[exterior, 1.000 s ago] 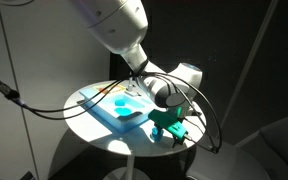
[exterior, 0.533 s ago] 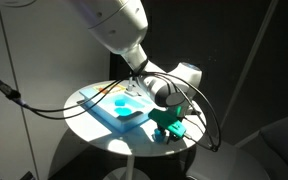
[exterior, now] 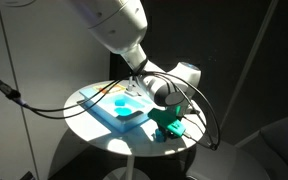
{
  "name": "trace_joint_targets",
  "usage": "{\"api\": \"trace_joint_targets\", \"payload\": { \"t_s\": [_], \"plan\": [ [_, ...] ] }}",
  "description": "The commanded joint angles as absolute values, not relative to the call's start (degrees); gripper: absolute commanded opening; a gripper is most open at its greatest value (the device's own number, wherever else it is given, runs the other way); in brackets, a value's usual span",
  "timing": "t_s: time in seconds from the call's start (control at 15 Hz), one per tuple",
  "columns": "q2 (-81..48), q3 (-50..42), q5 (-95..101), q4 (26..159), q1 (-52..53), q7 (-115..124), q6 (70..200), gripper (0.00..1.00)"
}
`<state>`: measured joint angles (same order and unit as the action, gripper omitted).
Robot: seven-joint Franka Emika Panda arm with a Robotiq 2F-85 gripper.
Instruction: Move the cup to the left side of the toy sink
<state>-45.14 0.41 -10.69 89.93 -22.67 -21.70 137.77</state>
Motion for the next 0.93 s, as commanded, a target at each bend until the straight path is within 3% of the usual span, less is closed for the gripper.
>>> {"api": "trace_joint_targets", "payload": {
  "t_s": [0.0,0.87],
  "plan": [
    [-43.9,1.1,-10.6,89.6,-23.0,-23.1,136.2,0.01],
    [-27.1,1.5,-10.4,102.5,-18.7,-24.5,136.8,0.01]
  ]
}}
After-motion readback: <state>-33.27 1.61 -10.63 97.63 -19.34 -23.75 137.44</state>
